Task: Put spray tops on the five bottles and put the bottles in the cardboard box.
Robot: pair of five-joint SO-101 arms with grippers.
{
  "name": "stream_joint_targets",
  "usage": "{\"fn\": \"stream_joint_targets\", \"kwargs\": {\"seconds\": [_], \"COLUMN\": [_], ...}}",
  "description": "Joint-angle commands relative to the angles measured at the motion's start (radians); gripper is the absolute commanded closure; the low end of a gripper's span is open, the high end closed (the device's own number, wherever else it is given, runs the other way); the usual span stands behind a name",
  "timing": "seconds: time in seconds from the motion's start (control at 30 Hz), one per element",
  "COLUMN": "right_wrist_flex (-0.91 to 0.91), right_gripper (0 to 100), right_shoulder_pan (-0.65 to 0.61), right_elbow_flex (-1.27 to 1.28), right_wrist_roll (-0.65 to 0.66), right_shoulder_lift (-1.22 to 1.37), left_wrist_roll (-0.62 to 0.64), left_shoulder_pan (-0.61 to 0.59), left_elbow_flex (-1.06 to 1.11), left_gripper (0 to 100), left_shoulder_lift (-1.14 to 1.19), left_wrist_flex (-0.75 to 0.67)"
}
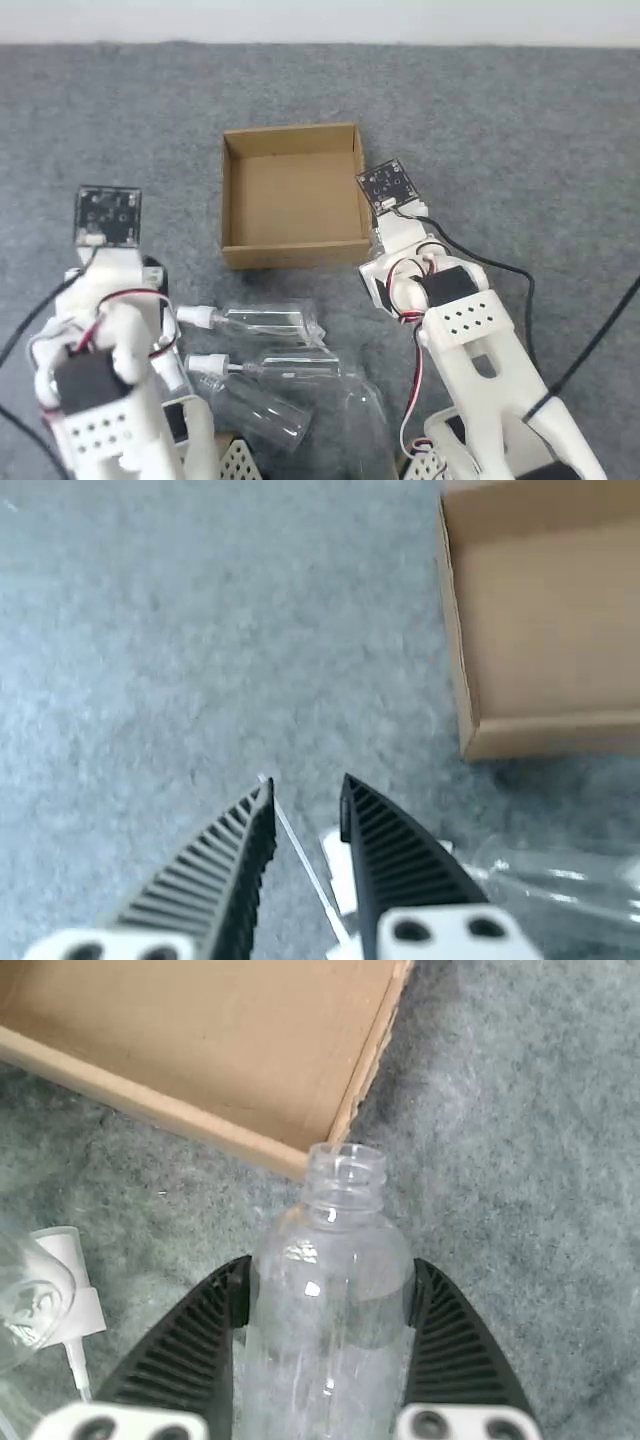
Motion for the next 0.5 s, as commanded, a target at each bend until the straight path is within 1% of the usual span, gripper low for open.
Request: {"fn": "stream_joint_targets", "kwargs": {"seconds": [0.0, 0.13, 0.3, 0.47], "right_wrist_flex": [-0.030, -0.030, -0.030, -0.030], "right_gripper": [91.6, 91.6, 91.5, 91.5], "right_shoulder_pan": [0.004, 0.004, 0.005, 0.005], "right_elbow_flex": [-0.005, -0.003, -0.003, -0.003], "right_wrist_roll": [-0.002, -0.002, -0.002, -0.002], "right_shoulder_lift": [-0.039, -0.039, -0.039, -0.039], "left_wrist_roll": [0.003, 0.060, 0.100, 0.100], "left_shoulder_pan": [-0.012, -0.012, -0.014, -0.095], "left_elbow_flex": [-0.025, -0.030, -0.031, -0.038], "left_gripper": [89, 89, 89, 87], "left_shoulder_lift": [0.117, 0.204, 0.272, 0.298], "left_wrist_flex": [-0.043, -0.041, -0.041, -0.041]}}
